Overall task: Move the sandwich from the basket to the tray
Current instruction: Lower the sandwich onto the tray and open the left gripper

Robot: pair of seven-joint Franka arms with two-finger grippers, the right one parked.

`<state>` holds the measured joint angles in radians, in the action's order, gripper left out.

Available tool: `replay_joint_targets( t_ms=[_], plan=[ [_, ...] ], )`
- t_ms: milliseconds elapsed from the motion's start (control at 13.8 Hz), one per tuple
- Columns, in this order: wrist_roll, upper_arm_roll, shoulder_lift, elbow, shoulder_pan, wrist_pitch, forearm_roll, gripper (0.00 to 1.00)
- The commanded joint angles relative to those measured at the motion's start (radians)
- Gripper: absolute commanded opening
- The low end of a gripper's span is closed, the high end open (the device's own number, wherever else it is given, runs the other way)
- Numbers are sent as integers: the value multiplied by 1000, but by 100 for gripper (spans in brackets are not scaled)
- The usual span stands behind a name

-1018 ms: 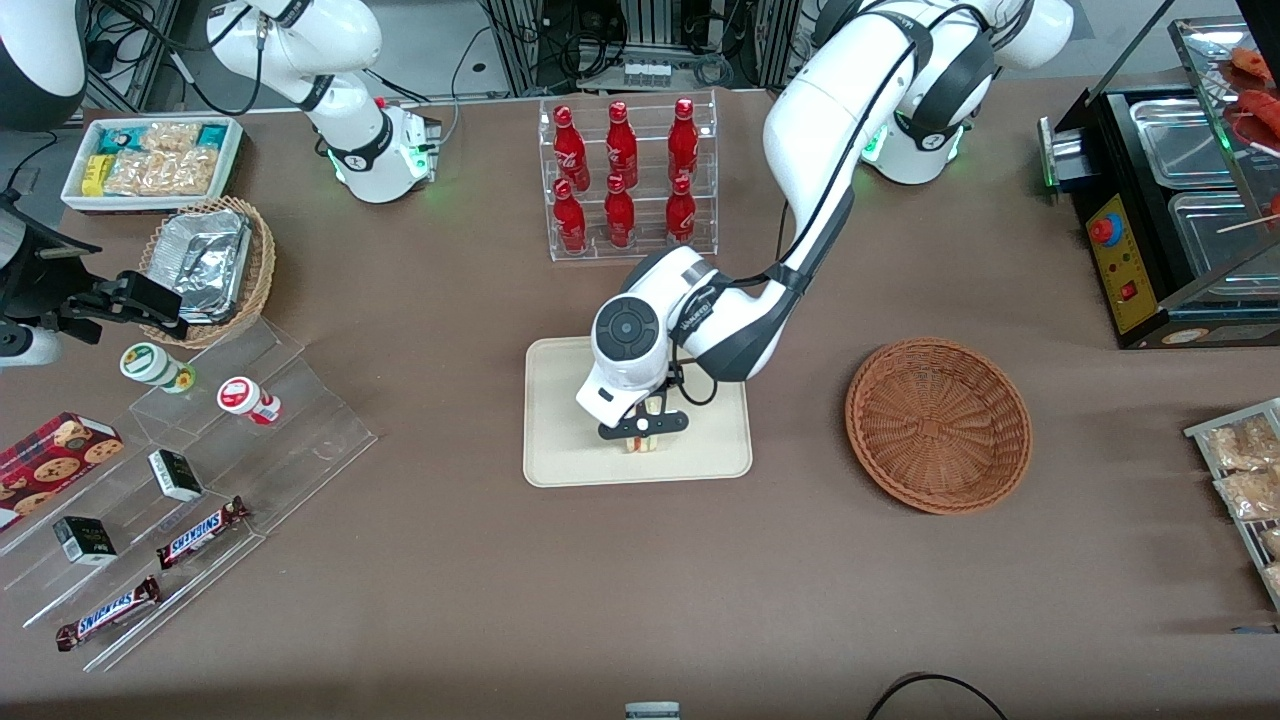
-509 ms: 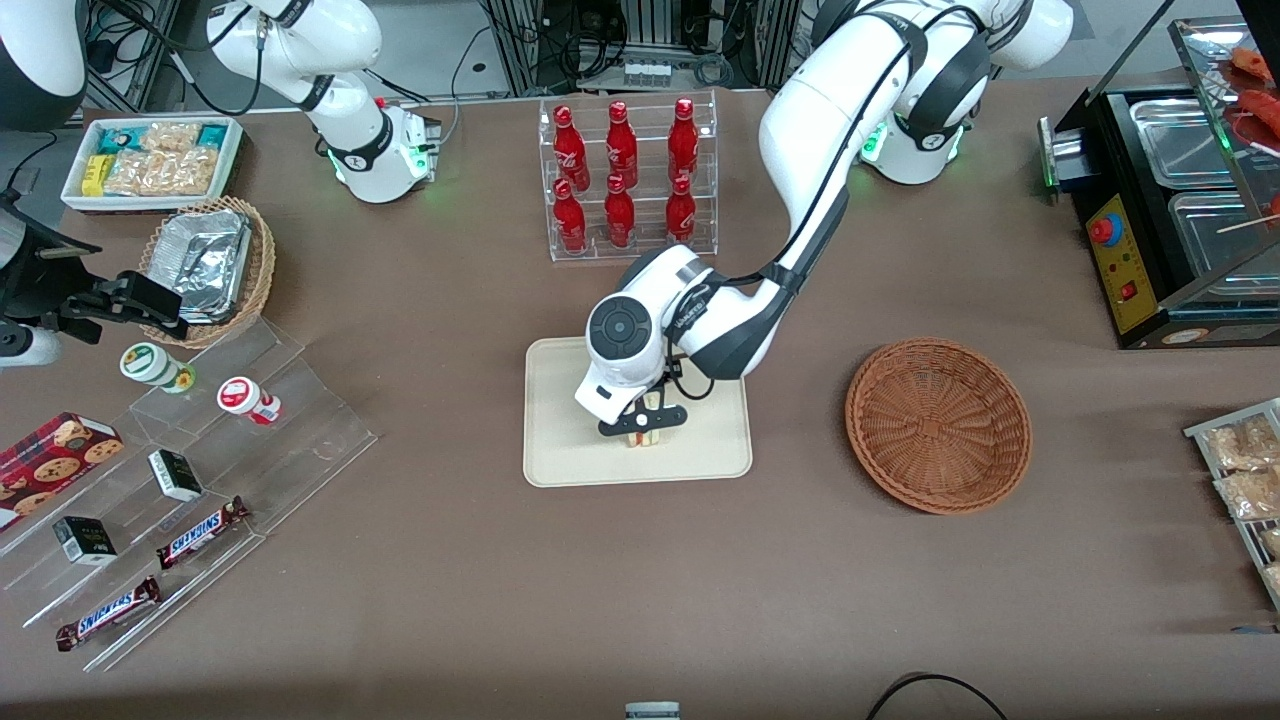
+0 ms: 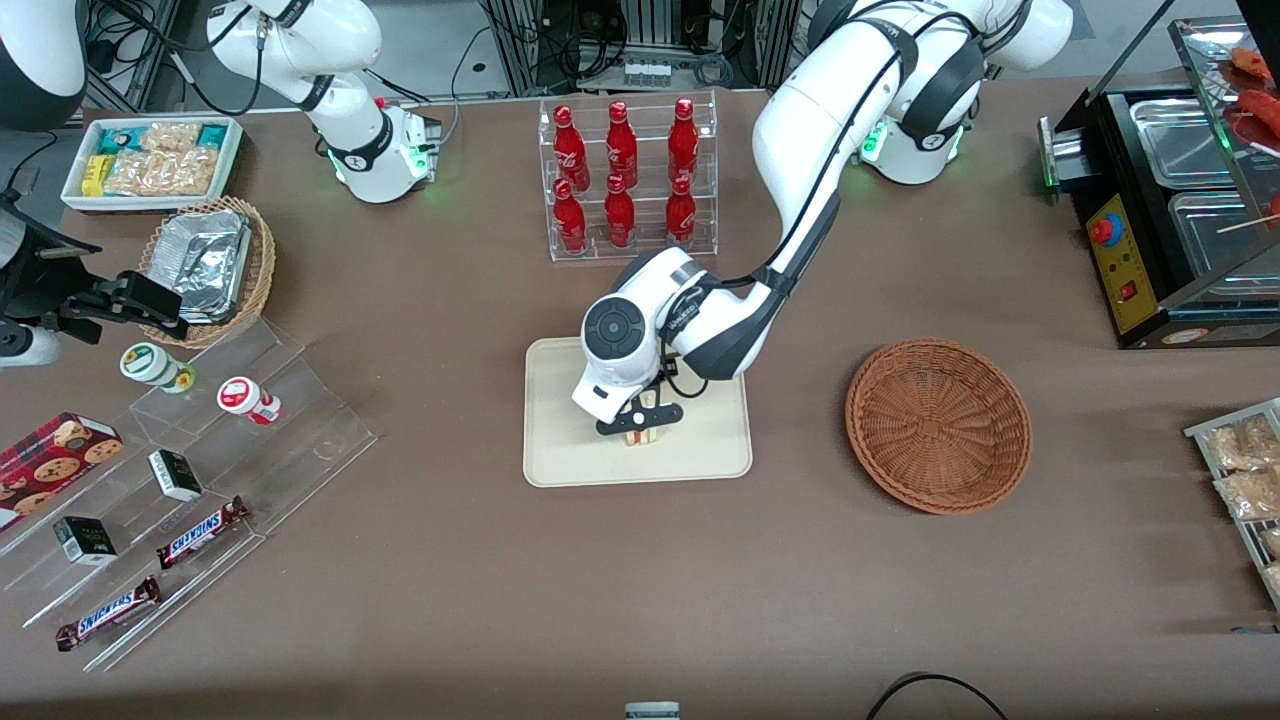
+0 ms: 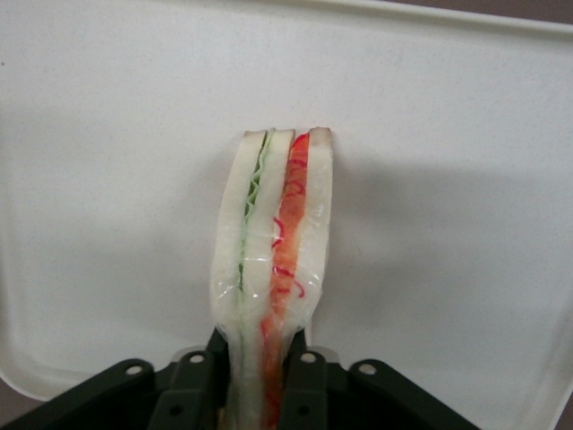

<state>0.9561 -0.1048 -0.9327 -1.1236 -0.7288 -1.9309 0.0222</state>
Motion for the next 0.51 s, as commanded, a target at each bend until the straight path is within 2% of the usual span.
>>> replay_joint_targets(
  t_ms=[0, 436],
  plan=[
    [23, 17, -11, 28, -17, -3, -2, 100],
    [7, 19, 64, 34, -4, 52, 2, 100]
  ],
)
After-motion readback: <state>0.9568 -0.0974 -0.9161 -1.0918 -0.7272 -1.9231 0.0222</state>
